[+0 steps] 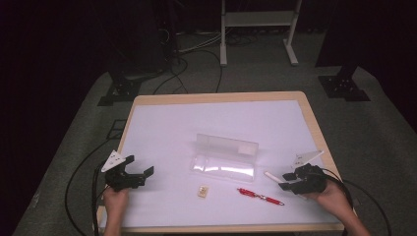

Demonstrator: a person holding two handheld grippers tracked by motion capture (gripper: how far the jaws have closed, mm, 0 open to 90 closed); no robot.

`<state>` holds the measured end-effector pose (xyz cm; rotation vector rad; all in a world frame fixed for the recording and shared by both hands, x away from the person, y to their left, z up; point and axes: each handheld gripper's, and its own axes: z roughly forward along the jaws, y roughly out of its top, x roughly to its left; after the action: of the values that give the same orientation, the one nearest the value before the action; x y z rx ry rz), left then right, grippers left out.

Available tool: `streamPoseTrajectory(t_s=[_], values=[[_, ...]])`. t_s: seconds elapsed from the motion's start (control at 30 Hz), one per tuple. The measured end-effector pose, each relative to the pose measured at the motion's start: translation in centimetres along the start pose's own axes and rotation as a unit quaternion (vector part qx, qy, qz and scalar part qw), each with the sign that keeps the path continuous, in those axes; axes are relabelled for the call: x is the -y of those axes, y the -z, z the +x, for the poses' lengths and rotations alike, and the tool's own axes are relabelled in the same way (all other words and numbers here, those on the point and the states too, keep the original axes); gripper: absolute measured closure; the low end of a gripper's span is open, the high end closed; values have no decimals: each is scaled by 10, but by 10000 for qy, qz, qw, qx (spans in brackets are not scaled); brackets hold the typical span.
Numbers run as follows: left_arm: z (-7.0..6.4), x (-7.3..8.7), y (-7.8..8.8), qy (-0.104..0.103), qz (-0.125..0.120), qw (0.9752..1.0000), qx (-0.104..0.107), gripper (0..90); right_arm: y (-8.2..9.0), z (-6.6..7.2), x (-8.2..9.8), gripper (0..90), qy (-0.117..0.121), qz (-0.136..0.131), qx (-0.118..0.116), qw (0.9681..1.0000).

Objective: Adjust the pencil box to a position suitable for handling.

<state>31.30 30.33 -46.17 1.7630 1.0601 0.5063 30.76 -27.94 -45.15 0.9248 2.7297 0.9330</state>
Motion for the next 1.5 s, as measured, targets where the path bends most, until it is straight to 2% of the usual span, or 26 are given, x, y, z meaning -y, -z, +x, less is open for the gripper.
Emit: streamPoseTrajectory(t_s=[0.3, 0.8, 1.2, 1.5], values=[[0, 0, 0, -2, 10, 10000, -1, 0, -1, 1, 4, 610, -12, 60, 54, 10000], [0, 0, 0, 9, 4, 10000, 3, 0, -3, 2, 6, 701, 111, 164, 208, 9996], [0, 0, 0, 3, 3, 10000, 7, 0, -3, 2, 7, 771, 132, 150, 301, 9993], [0, 0, 0, 2, -13, 10000, 7, 0, -3, 2, 7, 778, 151, 133, 332, 9992]])
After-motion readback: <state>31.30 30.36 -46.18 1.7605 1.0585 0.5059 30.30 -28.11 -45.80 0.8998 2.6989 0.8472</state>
